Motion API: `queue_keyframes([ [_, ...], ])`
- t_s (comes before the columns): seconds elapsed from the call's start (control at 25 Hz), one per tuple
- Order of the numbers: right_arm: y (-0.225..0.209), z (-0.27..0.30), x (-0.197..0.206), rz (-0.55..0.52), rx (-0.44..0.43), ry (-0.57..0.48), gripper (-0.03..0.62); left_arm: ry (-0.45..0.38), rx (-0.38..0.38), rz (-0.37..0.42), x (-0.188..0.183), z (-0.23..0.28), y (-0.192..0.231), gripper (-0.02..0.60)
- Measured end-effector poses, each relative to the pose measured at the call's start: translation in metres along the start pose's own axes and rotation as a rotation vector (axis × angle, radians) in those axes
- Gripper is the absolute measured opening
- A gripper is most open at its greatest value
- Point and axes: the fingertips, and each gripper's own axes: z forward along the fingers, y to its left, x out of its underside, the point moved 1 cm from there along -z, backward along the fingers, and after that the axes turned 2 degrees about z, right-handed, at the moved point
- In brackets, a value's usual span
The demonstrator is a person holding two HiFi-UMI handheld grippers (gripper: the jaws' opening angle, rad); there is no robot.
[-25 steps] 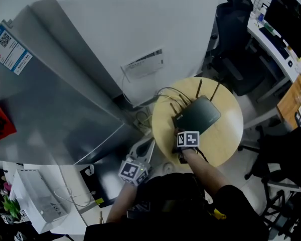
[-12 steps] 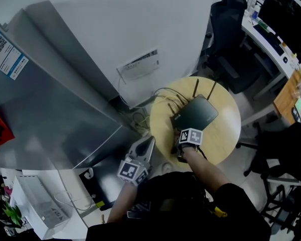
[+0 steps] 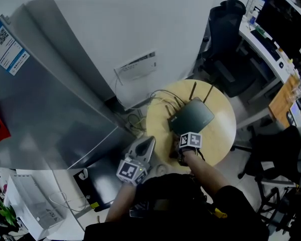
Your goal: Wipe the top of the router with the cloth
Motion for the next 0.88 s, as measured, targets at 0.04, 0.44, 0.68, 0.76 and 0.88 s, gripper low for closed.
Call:
queue_keyframes([
  [0.04, -0.002, -0.001, 0.000, -0.010, 0.002, 0.004, 0.058, -0.003, 0.001, -0.001, 0.000, 0.001, 0.001, -0.003],
  [0.44, -0.020, -0.011, 0.008, -0.289, 0.001, 0.178, 0.058, 0.004, -0.009, -0.004, 0.003, 0.015, -0.013, -0.003],
  [0.68, -0.035, -0.020, 0.012, -0.566, 0.011, 0.307, 0.058, 0.000, -0.081, 0.006, 0.005, 0.031, -0.032, -0.003],
  [0.76, -0.042, -0.025, 0.011, -0.667, 0.035, 0.337, 0.058, -0.001, -0.114, 0.010, 0.007, 0.037, -0.041, -0.003],
  [0.88, -0.054, -0.034, 0.007, -0.810, 0.077, 0.368, 0.058, -0.006, -0.172, 0.008, 0.007, 0.045, -0.055, -0.003],
])
